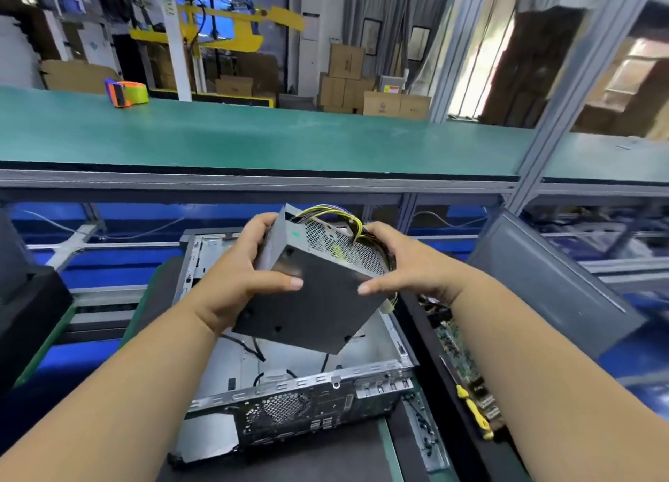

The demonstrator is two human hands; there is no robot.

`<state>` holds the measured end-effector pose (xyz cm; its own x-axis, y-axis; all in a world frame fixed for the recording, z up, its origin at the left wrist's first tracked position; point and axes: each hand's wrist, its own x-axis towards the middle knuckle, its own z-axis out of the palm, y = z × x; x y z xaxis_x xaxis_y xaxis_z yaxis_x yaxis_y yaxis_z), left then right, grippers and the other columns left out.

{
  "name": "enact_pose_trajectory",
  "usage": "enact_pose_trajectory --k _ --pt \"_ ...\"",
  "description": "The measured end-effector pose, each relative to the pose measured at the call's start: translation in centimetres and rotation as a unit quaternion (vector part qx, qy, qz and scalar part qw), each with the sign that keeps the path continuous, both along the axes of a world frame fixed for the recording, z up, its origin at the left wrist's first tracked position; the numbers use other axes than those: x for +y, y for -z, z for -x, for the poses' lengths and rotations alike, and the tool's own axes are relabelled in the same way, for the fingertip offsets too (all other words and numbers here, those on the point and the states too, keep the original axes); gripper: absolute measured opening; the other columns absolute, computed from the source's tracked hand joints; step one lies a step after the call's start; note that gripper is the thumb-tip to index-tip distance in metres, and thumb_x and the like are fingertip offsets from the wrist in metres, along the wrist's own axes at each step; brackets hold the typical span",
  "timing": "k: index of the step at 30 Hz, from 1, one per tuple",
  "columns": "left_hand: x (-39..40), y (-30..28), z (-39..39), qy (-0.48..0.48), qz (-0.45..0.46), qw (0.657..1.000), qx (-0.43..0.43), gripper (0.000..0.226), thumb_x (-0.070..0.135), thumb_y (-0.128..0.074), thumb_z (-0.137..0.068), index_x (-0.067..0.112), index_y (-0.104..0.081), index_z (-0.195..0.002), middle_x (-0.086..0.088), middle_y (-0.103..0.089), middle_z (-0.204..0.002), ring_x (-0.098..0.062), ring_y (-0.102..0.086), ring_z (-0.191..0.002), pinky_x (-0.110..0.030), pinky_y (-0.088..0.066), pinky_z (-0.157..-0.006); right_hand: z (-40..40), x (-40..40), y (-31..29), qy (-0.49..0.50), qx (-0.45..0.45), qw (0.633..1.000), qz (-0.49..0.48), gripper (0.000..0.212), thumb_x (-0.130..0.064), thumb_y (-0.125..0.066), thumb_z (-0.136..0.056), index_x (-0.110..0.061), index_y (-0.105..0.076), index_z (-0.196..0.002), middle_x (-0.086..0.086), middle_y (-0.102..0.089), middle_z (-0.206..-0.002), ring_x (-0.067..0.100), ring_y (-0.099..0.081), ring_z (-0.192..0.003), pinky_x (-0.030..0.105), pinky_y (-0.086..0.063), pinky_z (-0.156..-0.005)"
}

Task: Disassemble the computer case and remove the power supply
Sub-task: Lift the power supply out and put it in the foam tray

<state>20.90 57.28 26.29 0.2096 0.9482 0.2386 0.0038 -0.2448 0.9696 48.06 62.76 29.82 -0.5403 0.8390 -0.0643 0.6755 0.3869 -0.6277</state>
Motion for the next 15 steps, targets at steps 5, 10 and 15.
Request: enact_pose_trajectory --k 5,10,15 --pt "1.6 -0.5 -2.7 0.027 -0.002 1.000 0.013 0.082 0.025 -0.084 -0.053 0.035 -0.049 -0.127 0.003 -0.059 -0.128 -0.020 -0.059 -0.116 -0.031 -0.054 -0.088 -2.1 1.1 -1.4 -0.049 0.021 0.999 0.004 0.109 -0.062 -0.084 -0.057 -0.042 -0.025 -0.147 -0.020 -0.041 -0.147 -0.002 -0.040 -0.134 0.030 -0.034 -0.113" --pt "3.3 -0.2 -7.7 0.036 0.009 0.999 0.035 0.084 0.025 -0.085 -0.054 0.034 -0.048 -0.128 0.004 -0.059 -0.128 -0.021 -0.060 -0.115 -0.037 -0.054 -0.090 -5.7 3.7 -2.1 -0.061 -0.037 0.997 -0.014 0.109 -0.070 -0.081 -0.054 -0.032 -0.035 -0.144 -0.016 -0.048 -0.142 0.004 -0.048 -0.129 0.038 -0.038 -0.111" --pt "6.0 -2.4 -11.4 0.023 -0.025 0.995 0.099 0.083 0.026 -0.087 -0.051 0.036 -0.052 -0.126 0.005 -0.059 -0.128 -0.020 -0.058 -0.117 -0.045 -0.049 -0.096 -9.8 5.8 -2.4 -0.080 -0.045 0.995 -0.044 0.115 -0.072 -0.079 -0.052 -0.044 -0.019 -0.146 -0.014 -0.048 -0.141 0.005 -0.047 -0.127 0.027 -0.036 -0.106"
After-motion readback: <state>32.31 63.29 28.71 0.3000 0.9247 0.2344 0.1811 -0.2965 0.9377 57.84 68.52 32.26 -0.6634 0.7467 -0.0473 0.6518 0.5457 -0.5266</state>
